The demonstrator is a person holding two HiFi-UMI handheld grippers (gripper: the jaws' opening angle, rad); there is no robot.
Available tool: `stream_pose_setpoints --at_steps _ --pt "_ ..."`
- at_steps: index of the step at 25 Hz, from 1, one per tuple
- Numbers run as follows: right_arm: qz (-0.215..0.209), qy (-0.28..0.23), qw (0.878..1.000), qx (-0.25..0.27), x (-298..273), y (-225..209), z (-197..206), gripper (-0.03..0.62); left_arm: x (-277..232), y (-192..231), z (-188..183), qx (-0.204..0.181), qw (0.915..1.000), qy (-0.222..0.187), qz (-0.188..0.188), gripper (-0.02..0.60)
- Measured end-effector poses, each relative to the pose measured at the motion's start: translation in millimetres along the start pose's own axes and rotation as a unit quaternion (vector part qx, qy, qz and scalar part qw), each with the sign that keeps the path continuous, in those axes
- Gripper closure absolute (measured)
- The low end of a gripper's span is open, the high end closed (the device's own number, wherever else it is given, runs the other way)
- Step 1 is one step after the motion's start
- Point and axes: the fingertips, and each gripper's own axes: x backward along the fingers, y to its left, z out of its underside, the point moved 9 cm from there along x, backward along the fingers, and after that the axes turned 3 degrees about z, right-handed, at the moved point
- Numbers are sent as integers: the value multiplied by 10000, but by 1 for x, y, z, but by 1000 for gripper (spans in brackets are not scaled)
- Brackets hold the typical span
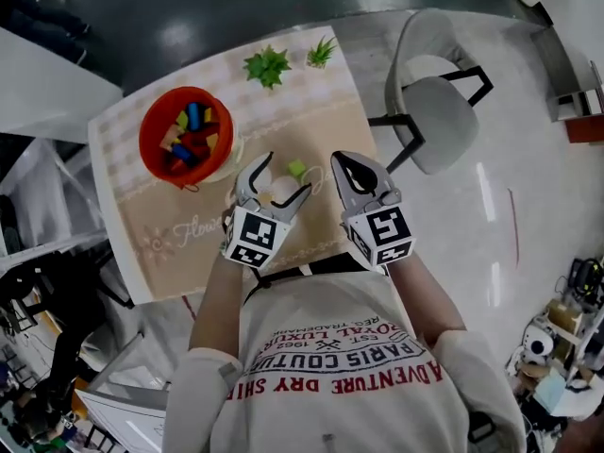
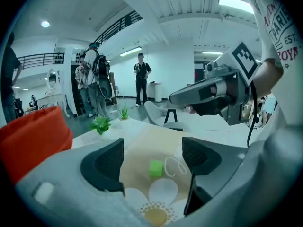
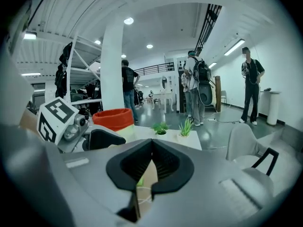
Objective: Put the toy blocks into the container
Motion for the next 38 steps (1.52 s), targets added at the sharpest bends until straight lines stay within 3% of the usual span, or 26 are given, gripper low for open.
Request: stream_pose_setpoints --at_steps 11,16,19,23,27,38 --pt "232 350 9986 -310 -4 -21 38 592 -56 5 49 299 9962 761 311 198" --pt "336 464 9975 -418 -3 -27 51 592 -73 6 60 333 9932 1019 453 270" --pt "387 500 9970 -443 -1 -29 55 592 -77 6 64 287 9927 1103 403 364" --pt "436 500 9969 -427 2 -30 54 592 -75 5 63 282 9932 1072 355 416" --pt "420 445 9974 -369 3 -25 48 592 -69 4 57 284 9941 981 363 419" --pt "180 -9 9998 -61 3 -1 2 592 -11 18 -7 67 9997 175 -130 419"
